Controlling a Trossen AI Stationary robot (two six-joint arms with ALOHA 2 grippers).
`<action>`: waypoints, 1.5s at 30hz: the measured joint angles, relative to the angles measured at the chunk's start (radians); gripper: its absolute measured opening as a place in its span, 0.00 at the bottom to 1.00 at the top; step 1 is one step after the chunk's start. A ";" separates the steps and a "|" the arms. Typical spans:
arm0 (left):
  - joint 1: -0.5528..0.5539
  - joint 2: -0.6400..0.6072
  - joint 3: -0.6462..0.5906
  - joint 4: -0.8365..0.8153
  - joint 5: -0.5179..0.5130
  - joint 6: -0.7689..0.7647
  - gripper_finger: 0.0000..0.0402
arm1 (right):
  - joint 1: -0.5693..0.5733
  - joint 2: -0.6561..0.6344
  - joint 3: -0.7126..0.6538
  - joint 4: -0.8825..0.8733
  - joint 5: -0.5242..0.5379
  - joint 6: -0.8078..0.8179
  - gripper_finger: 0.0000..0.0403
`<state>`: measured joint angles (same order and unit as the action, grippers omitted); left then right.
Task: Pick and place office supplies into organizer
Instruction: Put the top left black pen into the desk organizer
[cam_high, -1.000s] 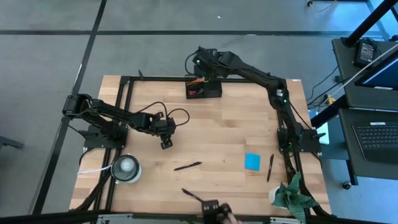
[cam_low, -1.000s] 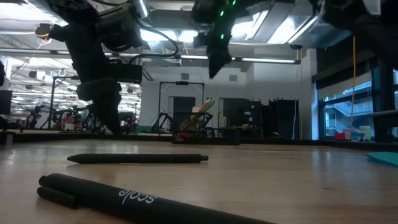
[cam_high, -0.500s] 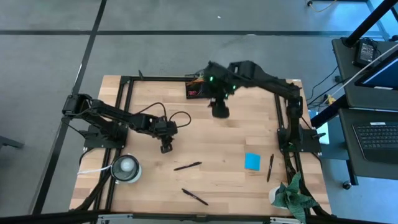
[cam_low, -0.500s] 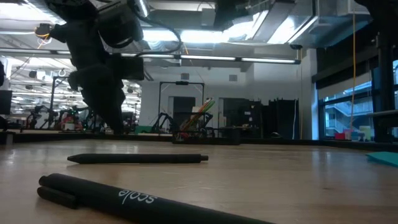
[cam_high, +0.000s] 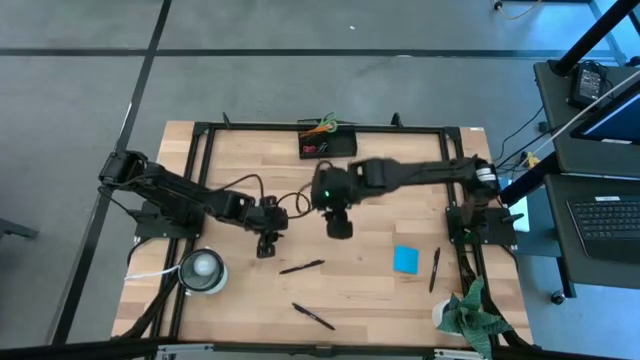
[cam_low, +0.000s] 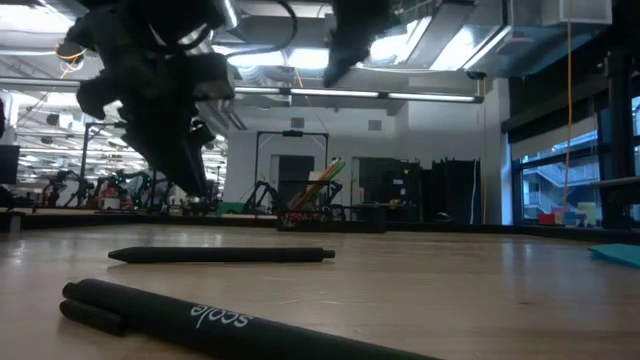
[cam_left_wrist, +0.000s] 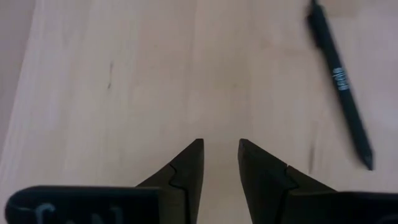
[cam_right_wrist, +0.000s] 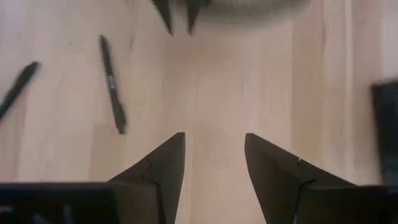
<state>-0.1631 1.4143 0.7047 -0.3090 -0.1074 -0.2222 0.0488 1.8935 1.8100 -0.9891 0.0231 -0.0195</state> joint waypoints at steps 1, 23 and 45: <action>-0.006 0.000 0.002 0.000 0.006 0.000 0.24 | 0.008 -0.018 -0.066 0.045 0.022 0.044 0.42; -0.187 0.027 0.075 0.067 0.097 -0.110 0.45 | 0.132 -0.193 -0.828 0.918 0.083 0.315 0.42; -0.295 0.262 0.079 0.079 -0.010 -0.253 0.42 | 0.133 -0.193 -0.838 0.940 0.081 0.306 0.42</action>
<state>-0.4580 1.6760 0.7834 -0.2302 -0.1179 -0.4751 0.1822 1.7008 0.9718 -0.0486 0.1040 0.2865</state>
